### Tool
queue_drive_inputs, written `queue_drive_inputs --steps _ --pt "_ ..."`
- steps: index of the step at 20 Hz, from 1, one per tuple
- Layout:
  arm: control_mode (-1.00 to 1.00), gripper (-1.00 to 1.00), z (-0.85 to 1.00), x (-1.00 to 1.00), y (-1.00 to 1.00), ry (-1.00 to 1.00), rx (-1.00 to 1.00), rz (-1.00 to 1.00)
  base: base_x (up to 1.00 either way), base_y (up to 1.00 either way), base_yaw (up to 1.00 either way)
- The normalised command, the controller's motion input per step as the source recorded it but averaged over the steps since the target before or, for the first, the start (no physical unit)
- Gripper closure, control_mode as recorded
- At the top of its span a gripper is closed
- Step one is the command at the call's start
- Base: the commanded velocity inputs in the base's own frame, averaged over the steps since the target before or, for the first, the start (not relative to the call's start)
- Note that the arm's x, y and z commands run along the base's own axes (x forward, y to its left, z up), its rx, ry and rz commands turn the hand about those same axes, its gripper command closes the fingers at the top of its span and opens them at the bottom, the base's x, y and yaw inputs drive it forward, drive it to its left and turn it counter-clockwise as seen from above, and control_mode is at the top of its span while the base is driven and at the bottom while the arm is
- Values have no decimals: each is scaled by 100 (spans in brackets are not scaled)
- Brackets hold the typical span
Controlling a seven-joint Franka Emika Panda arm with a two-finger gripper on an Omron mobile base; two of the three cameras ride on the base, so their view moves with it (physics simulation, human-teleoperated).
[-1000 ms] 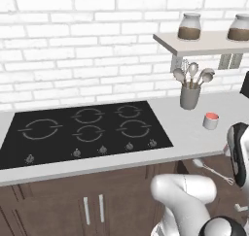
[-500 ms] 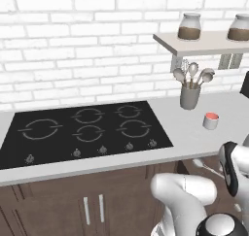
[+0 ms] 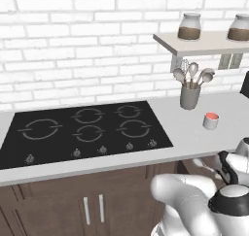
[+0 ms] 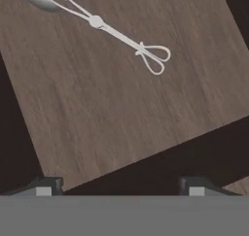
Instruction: Pick the tongs from the drawer and place it on the counter.
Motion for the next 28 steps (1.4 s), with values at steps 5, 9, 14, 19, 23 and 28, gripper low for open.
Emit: queue_drive_inputs --steps 5,9,14,19,23,28 --pt "-100 -100 -34 6 -28 6 6 0 0 0 0" --pt "-100 -100 -35 -1 -15 7 3 0 0 0 0" --pt "-100 -100 -68 -80 -28 9 0 0 0 0 0" --pt "-100 -100 -100 -100 -65 0 0 0 0 0 0" --pt "-100 -100 -91 -100 -99 11 1 0 0 0 0" --pt "-100 -100 -6 -100 -100 22 16 0 0 0 0"
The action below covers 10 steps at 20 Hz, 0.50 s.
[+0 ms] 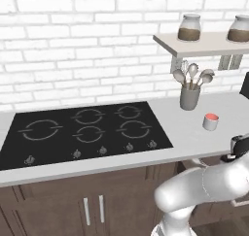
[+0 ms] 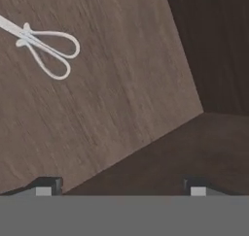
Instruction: Pick the tongs from the drawer and place it on the counter.
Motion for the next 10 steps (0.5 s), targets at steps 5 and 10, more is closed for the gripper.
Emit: queue_drive_inputs --steps 5,10 --pt "-100 -100 7 -100 -100 28 17 0 0 0 0" --pt "-100 -100 9 -100 -100 33 18 0 0 0 0"
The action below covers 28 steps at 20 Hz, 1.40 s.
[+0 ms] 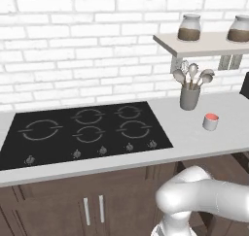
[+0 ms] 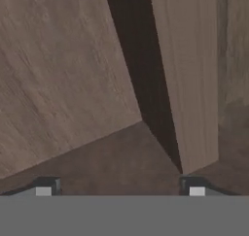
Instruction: Pick the tongs from the drawer and place it on the counter.
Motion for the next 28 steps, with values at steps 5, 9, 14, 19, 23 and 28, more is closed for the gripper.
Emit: queue_drive_inputs --steps 5,9,14,19,23,28 --pt "-100 -100 9 -100 -100 32 19 0 0 0 0" --pt "-100 -100 59 -100 -64 12 33 0 0 0 0" --pt "-100 -100 100 -29 48 -41 33 1 0 0 0" --pt "-100 -100 86 6 100 -39 31 14 0 0 0" --pt "-100 -100 6 1 100 -4 26 43 0 0 0" --pt "-100 -100 0 -10 100 -40 5 17 0 0 0"
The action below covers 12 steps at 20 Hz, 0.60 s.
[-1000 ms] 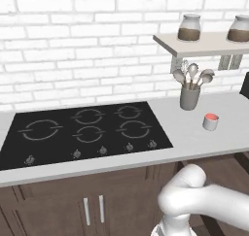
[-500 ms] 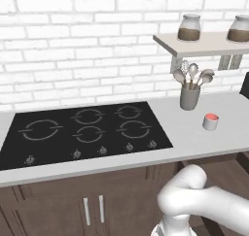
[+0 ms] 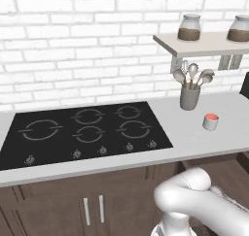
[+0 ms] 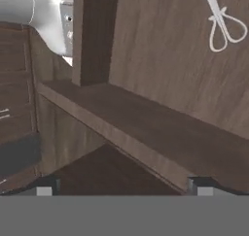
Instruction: Pick the tongs from the drawer and place it on the counter.
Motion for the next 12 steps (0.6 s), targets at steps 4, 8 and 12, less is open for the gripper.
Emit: queue_drive_inputs --steps 4,8,12 --pt "-100 -100 8 13 53 -69 11 -1 0 0 0" --pt "-100 -100 11 29 15 -57 7 -8 0 0 0" --pt "-100 -100 2 29 8 -37 0 -8 0 0 0"
